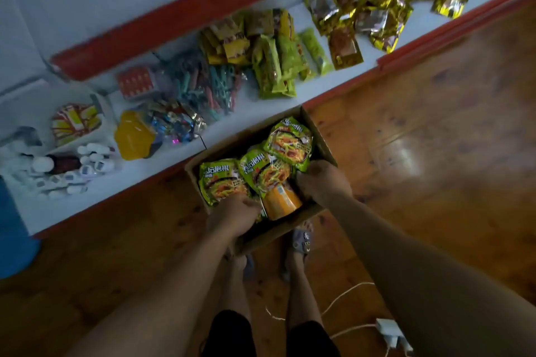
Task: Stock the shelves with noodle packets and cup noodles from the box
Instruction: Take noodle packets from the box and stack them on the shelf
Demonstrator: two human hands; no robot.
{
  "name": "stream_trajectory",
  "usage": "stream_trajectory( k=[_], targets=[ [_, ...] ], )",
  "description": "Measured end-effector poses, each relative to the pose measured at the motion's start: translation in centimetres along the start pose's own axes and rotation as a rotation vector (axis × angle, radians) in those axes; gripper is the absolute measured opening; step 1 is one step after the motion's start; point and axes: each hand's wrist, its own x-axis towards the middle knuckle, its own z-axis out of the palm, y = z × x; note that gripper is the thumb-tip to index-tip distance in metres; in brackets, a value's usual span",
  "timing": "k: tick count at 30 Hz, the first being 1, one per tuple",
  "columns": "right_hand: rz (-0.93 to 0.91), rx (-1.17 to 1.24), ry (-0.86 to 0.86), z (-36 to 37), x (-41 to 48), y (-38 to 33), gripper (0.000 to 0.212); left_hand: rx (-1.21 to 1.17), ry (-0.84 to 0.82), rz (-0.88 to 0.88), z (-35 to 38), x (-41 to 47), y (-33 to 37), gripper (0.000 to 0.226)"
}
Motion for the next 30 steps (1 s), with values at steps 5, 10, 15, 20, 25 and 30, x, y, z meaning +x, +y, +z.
stream_trajectory(
  k=[5,10,15,20,25,30],
  targets=[
    [-0.005,0.041,-0.018,5.2,6.9,2.3,0.038,-0.175,-0.058,-0.100,3.3,8.1,-0.7,0.023],
    [-0.003,0.044,0.046,9.1,12.3,3.1,0.058,-0.449,-0.006,-0.235,5.8,14.8,-1.1,0.046],
    [-0.045,-0.073,0.198,11.1,16.2,3.8,0.065,-0.721,0.147,-0.346,6.8,20.0,-1.7,0.067],
    [-0.078,-0.120,0.284,12.1,18.5,4.4,0.064,-0.881,0.284,-0.347,8.5,22.1,-2.6,0.057],
    [-0.143,-0.182,0.325,12.4,17.9,5.3,0.060,-0.862,0.184,-0.312,8.8,21.6,-3.7,0.050],
    [-0.213,-0.168,0.344,12.2,15.7,5.3,0.049,-0.815,0.106,-0.261,8.4,19.8,-3.6,0.065]
  ],
)
